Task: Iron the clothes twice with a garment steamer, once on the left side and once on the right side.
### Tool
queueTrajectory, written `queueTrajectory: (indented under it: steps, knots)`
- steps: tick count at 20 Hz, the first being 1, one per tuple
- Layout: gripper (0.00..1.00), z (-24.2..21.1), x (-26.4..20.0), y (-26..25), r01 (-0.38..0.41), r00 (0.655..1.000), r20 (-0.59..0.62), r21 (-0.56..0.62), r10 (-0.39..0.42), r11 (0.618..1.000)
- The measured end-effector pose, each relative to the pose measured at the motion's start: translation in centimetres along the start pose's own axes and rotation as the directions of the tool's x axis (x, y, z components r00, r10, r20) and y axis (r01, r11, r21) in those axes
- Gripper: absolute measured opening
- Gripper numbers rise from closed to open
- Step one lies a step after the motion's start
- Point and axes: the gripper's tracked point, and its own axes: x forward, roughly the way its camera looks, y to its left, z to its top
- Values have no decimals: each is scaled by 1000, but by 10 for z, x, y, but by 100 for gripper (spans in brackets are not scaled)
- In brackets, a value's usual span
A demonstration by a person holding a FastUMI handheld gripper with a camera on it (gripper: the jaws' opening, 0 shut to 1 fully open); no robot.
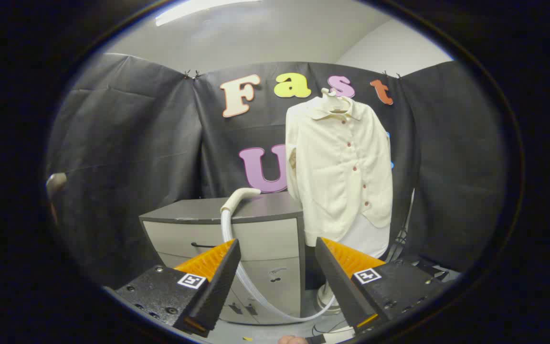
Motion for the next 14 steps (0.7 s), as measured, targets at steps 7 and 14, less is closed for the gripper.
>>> queueTrajectory:
  steps: [7,14]
  knots:
    - [97,-8,2,17,-17,1000,-22,-17,17,1000]
    - [97,-3,15,27,-18,999,-30,-18,17,1000]
